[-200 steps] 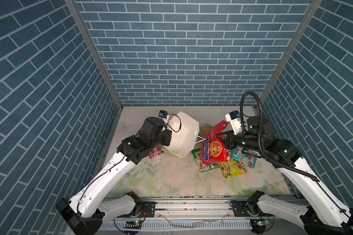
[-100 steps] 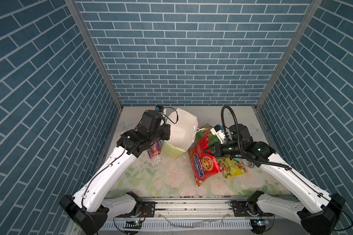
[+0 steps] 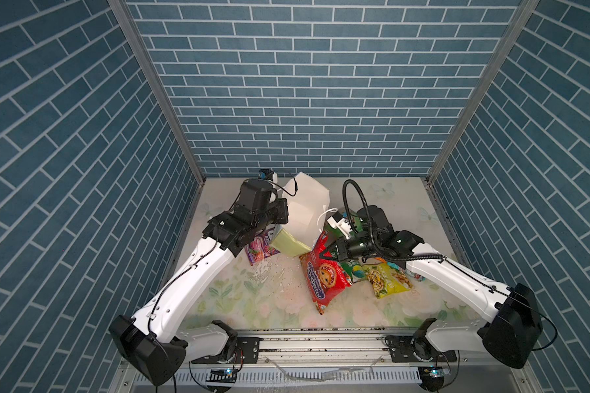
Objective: Take the snacks out of the paper bag
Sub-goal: Place the paper bag at the top-center of the table.
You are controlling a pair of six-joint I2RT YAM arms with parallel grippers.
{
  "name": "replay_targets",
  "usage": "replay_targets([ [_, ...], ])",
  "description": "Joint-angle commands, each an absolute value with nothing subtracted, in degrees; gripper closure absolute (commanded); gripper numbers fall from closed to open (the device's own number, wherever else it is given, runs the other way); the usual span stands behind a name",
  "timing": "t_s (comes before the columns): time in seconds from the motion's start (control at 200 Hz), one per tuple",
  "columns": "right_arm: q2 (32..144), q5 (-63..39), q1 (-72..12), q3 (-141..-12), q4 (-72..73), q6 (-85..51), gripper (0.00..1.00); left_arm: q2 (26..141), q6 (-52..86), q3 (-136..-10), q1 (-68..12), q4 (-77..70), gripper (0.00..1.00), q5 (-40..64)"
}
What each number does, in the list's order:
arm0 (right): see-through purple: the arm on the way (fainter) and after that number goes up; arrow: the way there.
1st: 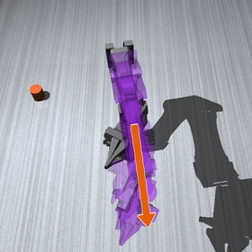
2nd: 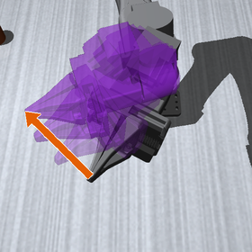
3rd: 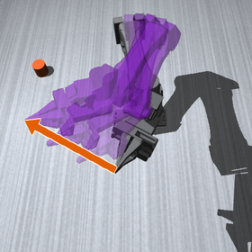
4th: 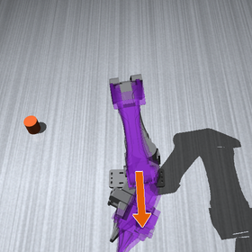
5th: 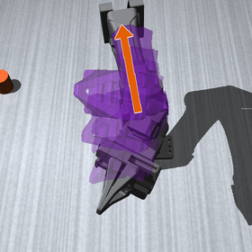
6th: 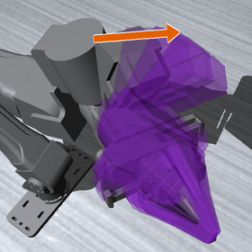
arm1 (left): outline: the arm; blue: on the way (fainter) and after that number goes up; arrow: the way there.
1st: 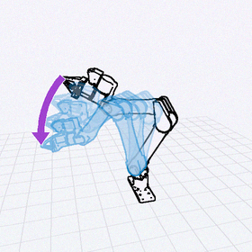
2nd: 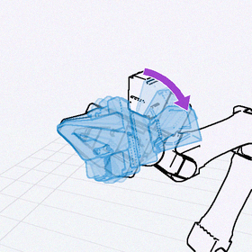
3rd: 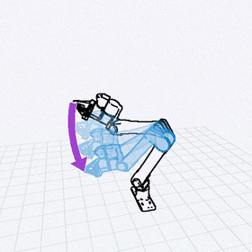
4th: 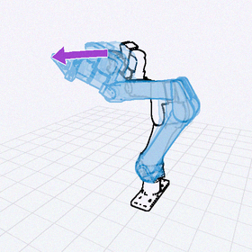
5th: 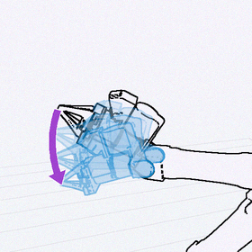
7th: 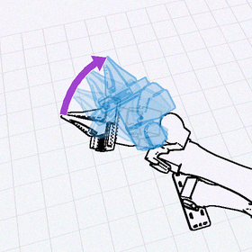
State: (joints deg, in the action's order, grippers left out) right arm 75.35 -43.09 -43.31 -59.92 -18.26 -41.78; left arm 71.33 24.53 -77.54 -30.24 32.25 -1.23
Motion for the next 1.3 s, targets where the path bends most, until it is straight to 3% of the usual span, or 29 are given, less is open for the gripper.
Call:
replay_targets([
  [0.0, 73.5, -47.3, -43.8, -62.2, -11.4, -43.3, 1.00, 71.6, 27.3, -75.7, -29.0, 26.6, 0.93, -0.9],
  [0.48, 65.7, -46.6, -44.0, -57.0, -15.7, -43.0, 1.00, 74.4, 34.1, -69.4, -26.2, 12.5, 0.93, 0.0],
  [0.925, 68.4, -48.1, -44.3, -58.4, -13.8, -42.9, 1.00, 80.1, 32.0, -73.8, -26.3, 14.2, 0.94, -2.1],
  [1.17, 68.9, -47.6, -44.3, -57.8, -13.3, -43.0, 1.00, 81.2, 30.8, -74.3, -26.3, 17.8, 0.72, -2.6],
  [1.295, 69.4, -47.5, -44.3, -57.9, -13.0, -43.0, 1.00, 81.2, 30.5, -74.3, -26.3, 17.5, 0.66, -2.1],
])
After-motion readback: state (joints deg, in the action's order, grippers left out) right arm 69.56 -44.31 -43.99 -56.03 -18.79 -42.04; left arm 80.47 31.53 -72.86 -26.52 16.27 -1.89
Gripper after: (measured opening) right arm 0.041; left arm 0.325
